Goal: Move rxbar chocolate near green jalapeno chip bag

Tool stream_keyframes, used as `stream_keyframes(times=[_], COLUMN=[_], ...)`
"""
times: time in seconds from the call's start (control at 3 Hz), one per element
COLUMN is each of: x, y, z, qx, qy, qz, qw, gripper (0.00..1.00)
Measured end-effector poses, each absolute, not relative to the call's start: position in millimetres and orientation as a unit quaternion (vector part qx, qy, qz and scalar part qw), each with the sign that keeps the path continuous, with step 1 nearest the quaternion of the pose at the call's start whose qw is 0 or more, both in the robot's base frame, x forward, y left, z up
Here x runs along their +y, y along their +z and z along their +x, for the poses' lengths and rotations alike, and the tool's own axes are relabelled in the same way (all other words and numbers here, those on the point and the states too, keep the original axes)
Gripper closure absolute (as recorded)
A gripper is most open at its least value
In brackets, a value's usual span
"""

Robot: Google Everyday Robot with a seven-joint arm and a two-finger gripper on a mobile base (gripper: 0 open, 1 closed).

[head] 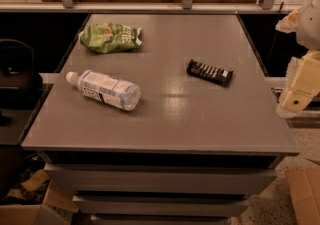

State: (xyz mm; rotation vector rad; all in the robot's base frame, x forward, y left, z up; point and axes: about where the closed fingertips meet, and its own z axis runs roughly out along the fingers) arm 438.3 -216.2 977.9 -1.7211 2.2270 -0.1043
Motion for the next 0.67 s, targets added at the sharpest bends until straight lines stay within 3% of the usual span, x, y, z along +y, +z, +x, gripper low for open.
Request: stream_keyframes(times=[0.67], x=[-209.8], y=[979.0], z=[447.4], qx=[0.772], qy=[-0.038], qz=[-0.614], qw=[0.161], gripper=[0.0])
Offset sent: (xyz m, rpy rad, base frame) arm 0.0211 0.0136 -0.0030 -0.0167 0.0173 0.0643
